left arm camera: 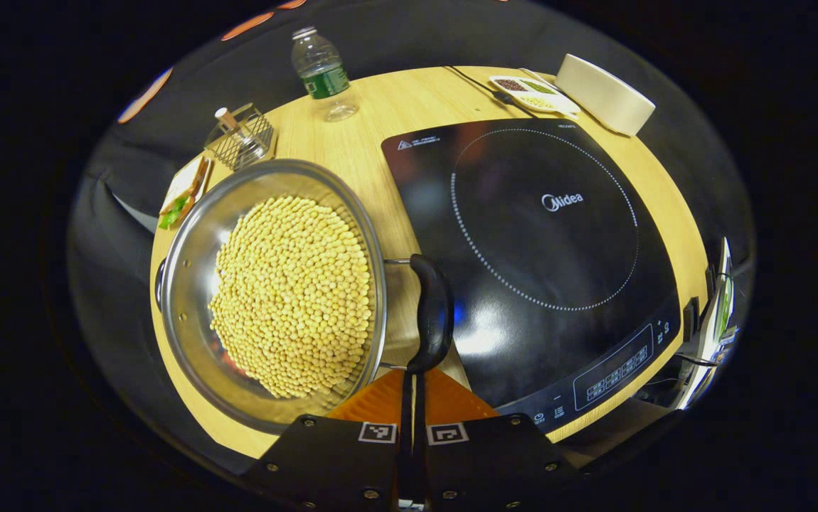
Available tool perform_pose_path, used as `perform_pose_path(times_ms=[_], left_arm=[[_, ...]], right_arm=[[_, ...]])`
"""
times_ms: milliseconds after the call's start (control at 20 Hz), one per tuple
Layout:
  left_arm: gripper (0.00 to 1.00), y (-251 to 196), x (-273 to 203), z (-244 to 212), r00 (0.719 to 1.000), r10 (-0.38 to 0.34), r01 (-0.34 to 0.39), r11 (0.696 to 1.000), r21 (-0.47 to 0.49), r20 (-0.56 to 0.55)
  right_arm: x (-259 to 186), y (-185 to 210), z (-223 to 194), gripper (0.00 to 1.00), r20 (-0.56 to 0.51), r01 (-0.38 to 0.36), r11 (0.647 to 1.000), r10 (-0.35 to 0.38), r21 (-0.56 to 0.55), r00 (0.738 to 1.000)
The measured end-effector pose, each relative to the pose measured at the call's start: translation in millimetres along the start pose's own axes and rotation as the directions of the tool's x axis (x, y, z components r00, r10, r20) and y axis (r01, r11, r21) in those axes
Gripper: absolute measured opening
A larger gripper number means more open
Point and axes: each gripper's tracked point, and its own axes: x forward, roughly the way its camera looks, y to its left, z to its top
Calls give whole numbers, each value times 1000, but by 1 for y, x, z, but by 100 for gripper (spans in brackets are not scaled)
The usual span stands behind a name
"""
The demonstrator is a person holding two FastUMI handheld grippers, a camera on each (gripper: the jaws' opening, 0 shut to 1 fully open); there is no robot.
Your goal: First push the handle of the pot to place it horizontally, then grasp the pot with both hands and set it on the induction cooktop.
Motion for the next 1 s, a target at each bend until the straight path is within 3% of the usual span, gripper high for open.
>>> perform_pose_path(times_ms=[150, 400, 1000], left_arm=[[1, -6, -1, 9, 998, -57, 56, 998, 38, 12], [1, -11, 5, 31, 991, -129, 127, 990, 64, 37], [1, -17, 14, 80, 985, -126, 127, 992, -2, 117]], right_arm=[[-17, 8, 12, 95, 8, 58, 998, -58, -5, 998], [-38, 30, 27, 97, 7, 95, 994, -95, -54, 995], [-57, 54, 27, 95, -19, 93, 992, -95, -80, 995]])
